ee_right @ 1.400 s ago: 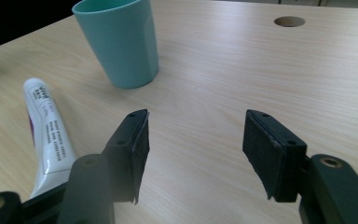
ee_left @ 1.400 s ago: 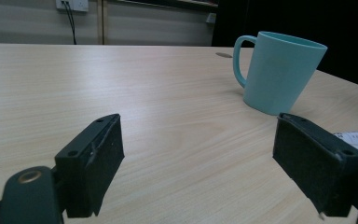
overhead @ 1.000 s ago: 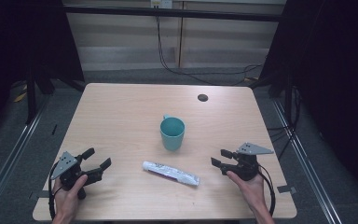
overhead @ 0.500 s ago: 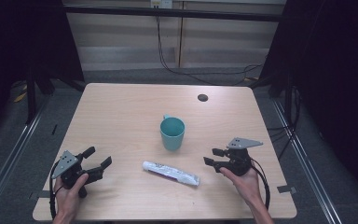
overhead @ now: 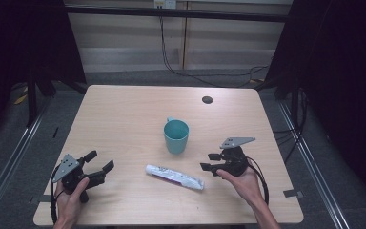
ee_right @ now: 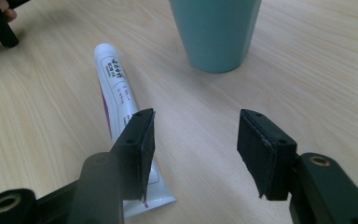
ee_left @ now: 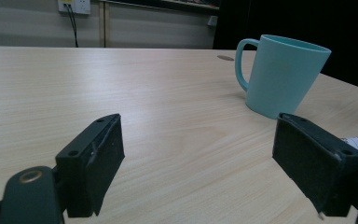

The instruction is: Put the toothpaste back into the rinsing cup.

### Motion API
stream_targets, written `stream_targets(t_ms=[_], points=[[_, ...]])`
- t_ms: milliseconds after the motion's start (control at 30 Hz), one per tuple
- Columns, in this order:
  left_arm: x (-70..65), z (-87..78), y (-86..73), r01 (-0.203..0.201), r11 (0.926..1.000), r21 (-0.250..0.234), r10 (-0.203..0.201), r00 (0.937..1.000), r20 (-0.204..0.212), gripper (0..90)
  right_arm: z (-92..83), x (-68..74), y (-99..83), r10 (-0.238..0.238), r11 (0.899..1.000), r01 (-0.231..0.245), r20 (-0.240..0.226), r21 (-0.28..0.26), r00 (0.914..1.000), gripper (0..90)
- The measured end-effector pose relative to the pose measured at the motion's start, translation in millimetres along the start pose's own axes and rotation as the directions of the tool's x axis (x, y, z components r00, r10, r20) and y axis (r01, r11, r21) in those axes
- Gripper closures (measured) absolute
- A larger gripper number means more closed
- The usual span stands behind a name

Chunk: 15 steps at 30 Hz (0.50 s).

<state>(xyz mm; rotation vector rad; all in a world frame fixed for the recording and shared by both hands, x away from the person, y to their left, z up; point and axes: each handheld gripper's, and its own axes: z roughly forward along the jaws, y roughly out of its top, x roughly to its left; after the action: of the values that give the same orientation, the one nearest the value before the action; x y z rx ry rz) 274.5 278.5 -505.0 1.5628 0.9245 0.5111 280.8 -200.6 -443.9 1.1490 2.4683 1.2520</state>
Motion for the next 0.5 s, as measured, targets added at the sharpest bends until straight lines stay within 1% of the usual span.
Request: stream_targets(t_ms=[33, 67, 100, 133, 200, 267, 300, 367, 400, 433, 467, 500], points=[[0.2, -0.3, 0.1, -0.006, 1.0, 0.001, 0.006, 1.0, 0.001, 16.3, 4.0, 2.8, 5.0, -0.014, 1.0, 0.015, -0.015, 0.028, 0.9998, 46.3], [0.2, -0.3, 0.1, -0.006, 1.0, 0.001, 0.006, 1.0, 0.001, 16.2, 4.0, 2.8, 5.0, -0.014, 1.0, 0.015, -0.015, 0.028, 0.9998, 46.3], [-0.4, -0.1, -0.1, -0.008, 1.0, -0.001, 0.008, 1.0, -0.001, 16.3, 6.6, 5.5, 9.7, -0.028, 0.999, 0.029, -0.022, 0.042, 0.9994, 50.1], [-0.5, 0.0, -0.1, -0.008, 1.0, -0.001, 0.008, 1.0, 0.001, 16.3, 7.5, 6.8, 12.0, -0.024, 0.999, 0.026, -0.032, 0.046, 0.9992, 49.7], [-0.6, 0.0, -0.1, -0.008, 1.0, -0.002, 0.008, 1.0, 0.003, 16.3, 9.3, 8.4, 16.7, -0.027, 0.998, 0.029, -0.034, 0.05, 0.999, 49.0], [-1.2, -0.1, -0.2, -0.011, 0.9999, -0.001, 0.011, 0.9999, 0.004, 16.3, 11.4, 9.7, 21.2, -0.036, 0.997, 0.039, -0.046, 0.071, 0.9983, 49.1], [-1.1, -0.3, -0.1, -0.014, 0.9999, 0.001, 0.014, 0.9999, 0.006, 16.3, 12.3, 10.4, 23.2, -0.038, 0.996, 0.042, -0.044, 0.083, 0.9983, 49.1], [-1.4, 0.0, -0.2, -0.011, 0.9999, -0.001, 0.011, 0.9999, 0.001, 16.3, 13.1, 10.7, 24.6, -0.042, 0.995, 0.046, -0.046, 0.088, 0.9981, 49.2], [-0.8, 0.0, -0.1, -0.009, 1.0, -0.002, 0.009, 1.0, 0.003, 16.3, 15.6, 12.4, 28.4, -0.046, 0.992, 0.051, -0.051, 0.115, 0.9977, 49.1], [-0.8, 0.0, -0.1, -0.009, 1.0, -0.002, 0.009, 1.0, 0.003, 16.3, 15.6, 12.4, 28.4, -0.046, 0.992, 0.051, -0.051, 0.115, 0.9977, 49.1], [-0.9, 0.0, -0.1, -0.008, 1.0, -0.002, 0.008, 1.0, 0.003, 16.3, 16.8, 13.2, 31.1, -0.049, 0.989, 0.056, -0.054, 0.134, 0.9974, 49.1], [-1.1, 0.0, -0.1, -0.009, 1.0, -0.001, 0.009, 1.0, 0.001, 16.3, 17.8, 13.5, 32.6, -0.051, 0.989, 0.058, -0.058, 0.139, 0.997, 49.1]])
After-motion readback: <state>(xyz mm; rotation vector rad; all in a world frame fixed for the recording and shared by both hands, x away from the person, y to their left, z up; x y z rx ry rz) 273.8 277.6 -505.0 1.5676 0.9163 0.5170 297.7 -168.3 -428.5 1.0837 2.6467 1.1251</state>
